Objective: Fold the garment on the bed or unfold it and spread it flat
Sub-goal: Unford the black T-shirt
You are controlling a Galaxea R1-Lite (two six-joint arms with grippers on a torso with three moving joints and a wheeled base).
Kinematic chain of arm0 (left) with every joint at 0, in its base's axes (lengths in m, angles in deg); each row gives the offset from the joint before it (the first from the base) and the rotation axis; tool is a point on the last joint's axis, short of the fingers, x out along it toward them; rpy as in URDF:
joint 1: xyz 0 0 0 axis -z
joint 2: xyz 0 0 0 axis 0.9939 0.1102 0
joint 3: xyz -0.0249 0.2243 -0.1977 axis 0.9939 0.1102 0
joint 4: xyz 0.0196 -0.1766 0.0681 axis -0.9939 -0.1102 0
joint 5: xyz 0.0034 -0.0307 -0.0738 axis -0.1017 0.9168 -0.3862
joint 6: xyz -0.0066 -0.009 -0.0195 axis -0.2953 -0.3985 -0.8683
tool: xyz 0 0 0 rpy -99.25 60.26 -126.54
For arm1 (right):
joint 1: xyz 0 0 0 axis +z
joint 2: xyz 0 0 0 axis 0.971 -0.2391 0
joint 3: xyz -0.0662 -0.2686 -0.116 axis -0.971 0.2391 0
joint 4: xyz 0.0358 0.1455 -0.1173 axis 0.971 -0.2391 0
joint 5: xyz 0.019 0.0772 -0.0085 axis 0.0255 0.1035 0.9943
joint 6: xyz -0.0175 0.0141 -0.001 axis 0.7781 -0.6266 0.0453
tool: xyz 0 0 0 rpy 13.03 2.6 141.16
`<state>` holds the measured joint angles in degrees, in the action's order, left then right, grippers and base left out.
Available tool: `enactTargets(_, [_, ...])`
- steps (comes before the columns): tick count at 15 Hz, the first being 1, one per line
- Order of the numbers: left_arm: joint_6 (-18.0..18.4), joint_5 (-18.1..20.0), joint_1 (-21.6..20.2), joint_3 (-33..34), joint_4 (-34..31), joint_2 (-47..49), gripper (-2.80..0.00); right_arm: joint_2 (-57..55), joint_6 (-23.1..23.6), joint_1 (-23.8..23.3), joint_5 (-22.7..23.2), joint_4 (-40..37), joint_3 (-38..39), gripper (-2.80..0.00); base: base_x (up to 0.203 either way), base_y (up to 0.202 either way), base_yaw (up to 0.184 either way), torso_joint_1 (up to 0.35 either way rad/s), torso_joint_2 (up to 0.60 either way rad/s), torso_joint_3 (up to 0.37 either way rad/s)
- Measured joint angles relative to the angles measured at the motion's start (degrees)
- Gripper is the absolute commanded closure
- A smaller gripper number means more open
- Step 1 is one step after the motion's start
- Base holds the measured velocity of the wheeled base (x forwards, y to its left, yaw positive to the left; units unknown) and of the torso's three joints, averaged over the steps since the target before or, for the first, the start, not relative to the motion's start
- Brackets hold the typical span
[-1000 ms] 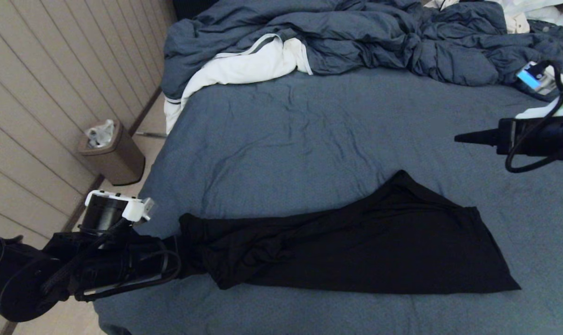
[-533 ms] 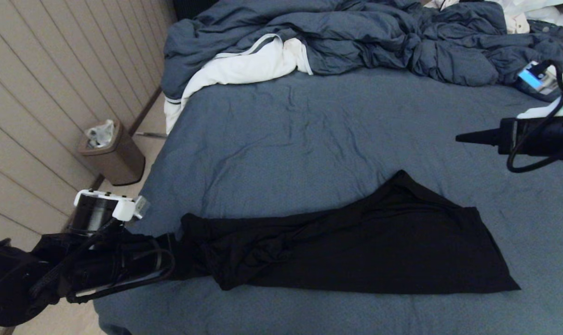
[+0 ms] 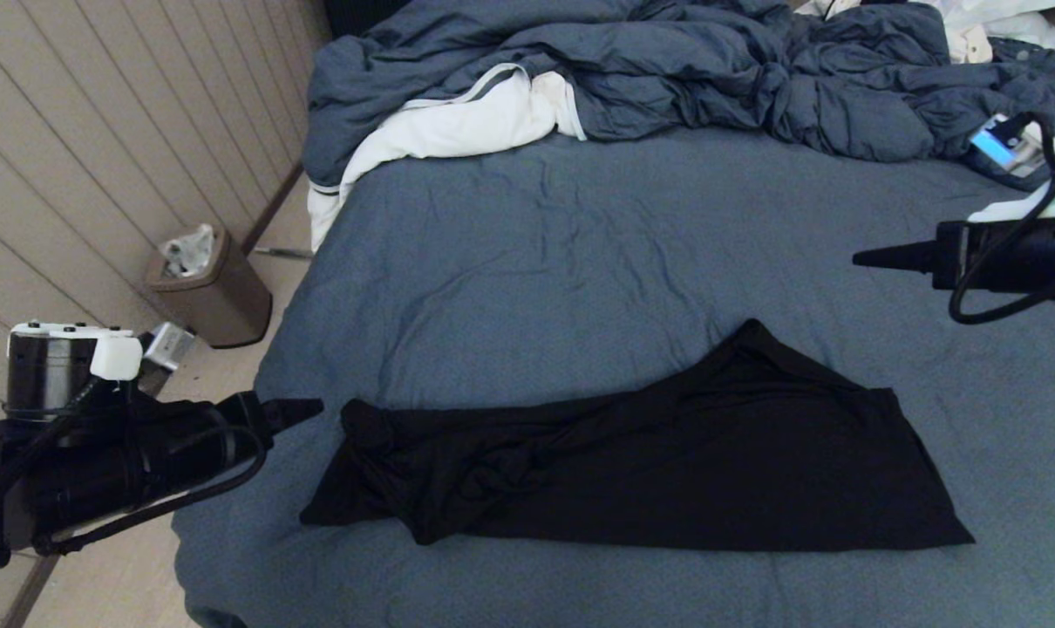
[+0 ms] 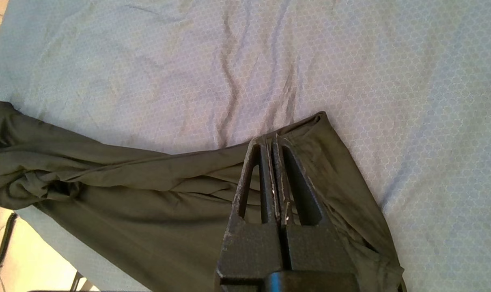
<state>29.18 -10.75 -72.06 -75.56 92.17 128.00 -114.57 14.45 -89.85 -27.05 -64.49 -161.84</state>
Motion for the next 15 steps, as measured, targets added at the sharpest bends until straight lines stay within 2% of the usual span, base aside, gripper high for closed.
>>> enactTargets(5, [0.1,0.2,-0.1,-9.3,-7.3,-1.7,-2.80,0.0,0.0,-0.1,0.0,0.0,0.1,0.00,0.000,0.000,0.000,0.000,0.00,0.000])
enactTargets(7, [0.0,0.3,1.6,-14.2,-12.2,-2.3,-2.80,0.0,0.0,0.0,0.0,0.0,0.1,0.00,0.000,0.000,0.000,0.000,0.00,0.000])
enactTargets(8, [-0.1,0.2,3.5,-16.6,-14.9,-2.5,0.00,0.0,0.0,0.0,0.0,0.0,0.1,0.00,0.000,0.000,0.000,0.000,0.00,0.000])
enactTargets(12, [0.0,-0.2,12.2,-25.3,-25.8,-2.8,0.00,0.0,0.0,0.0,0.0,0.0,0.1,0.00,0.000,0.000,0.000,0.000,0.00,0.000])
enactTargets(15, [1.8,-0.4,17.6,-26.9,-30.7,-2.3,0.00,0.0,0.0,0.0,0.0,0.0,0.1,0.00,0.000,0.000,0.000,0.000,0.00,0.000])
